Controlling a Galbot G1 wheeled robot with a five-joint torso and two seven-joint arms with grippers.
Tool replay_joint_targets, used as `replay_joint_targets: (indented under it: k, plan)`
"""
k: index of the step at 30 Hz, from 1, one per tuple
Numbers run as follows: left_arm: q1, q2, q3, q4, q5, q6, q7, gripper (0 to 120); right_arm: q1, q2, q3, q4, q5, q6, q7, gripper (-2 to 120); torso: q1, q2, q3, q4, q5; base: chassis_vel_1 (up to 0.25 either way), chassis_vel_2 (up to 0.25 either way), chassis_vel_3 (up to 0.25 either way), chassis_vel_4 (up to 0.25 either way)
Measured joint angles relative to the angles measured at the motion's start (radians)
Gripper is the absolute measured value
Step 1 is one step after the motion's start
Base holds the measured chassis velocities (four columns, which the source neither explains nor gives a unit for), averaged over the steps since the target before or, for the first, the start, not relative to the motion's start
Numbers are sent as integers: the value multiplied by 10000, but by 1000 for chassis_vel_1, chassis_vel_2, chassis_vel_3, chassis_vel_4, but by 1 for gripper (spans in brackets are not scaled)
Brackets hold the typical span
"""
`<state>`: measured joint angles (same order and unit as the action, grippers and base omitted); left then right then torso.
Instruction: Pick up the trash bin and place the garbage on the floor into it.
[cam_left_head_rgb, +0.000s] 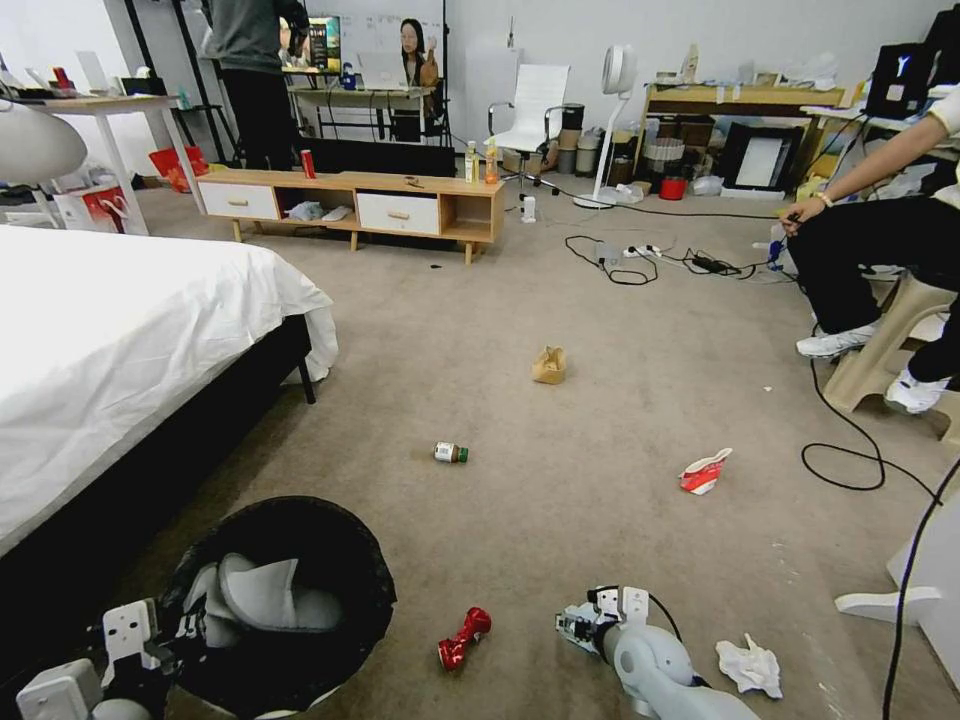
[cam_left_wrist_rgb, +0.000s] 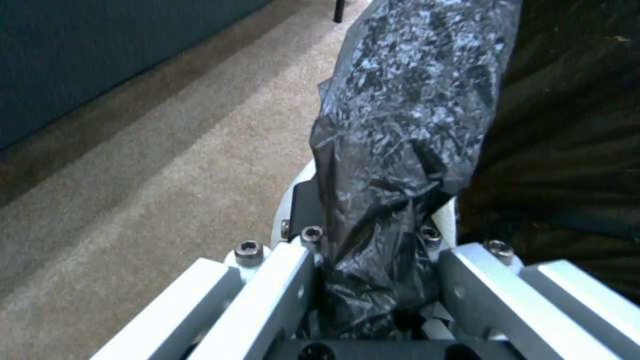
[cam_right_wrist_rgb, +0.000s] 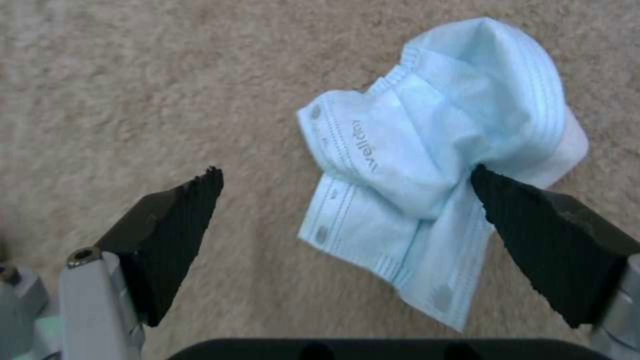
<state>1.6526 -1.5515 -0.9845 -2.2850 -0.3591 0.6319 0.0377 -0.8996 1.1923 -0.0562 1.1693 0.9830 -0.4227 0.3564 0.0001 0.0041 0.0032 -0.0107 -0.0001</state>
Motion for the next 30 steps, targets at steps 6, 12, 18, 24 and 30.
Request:
replay_joint_targets:
  k: [6, 12, 18, 24, 30]
  plan:
    - [0, 2, -1, 34, -2, -43, -2, 7, 184, 197, 69, -678, -309, 173, -219, 93, 0, 0, 0, 1, 1, 0, 0, 0, 0]
    - [-30, -5, 25, 124, 19, -83, -2, 7, 176, 122, 173, -762, -425, 225, -238, 94, 0, 1, -1, 3, 2, 0, 0, 0, 0]
    - [-61, -37, 79, 194, 75, -109, 1, 7, 77, -55, 267, -646, -501, 234, -137, 95, 0, 0, 0, -4, 1, 0, 0, 0, 0]
    - [-66, -72, 118, 247, 132, -152, 10, 7, 7, -181, 313, -567, -542, 239, -101, 94, 0, -1, 0, -3, 0, 0, 0, 0, 0]
    - [-65, -97, 126, 293, 165, -209, 20, 7, 5, -219, 262, -690, -673, 342, -151, 69, -1, -1, -1, -7, -6, 0, 0, 0, 0]
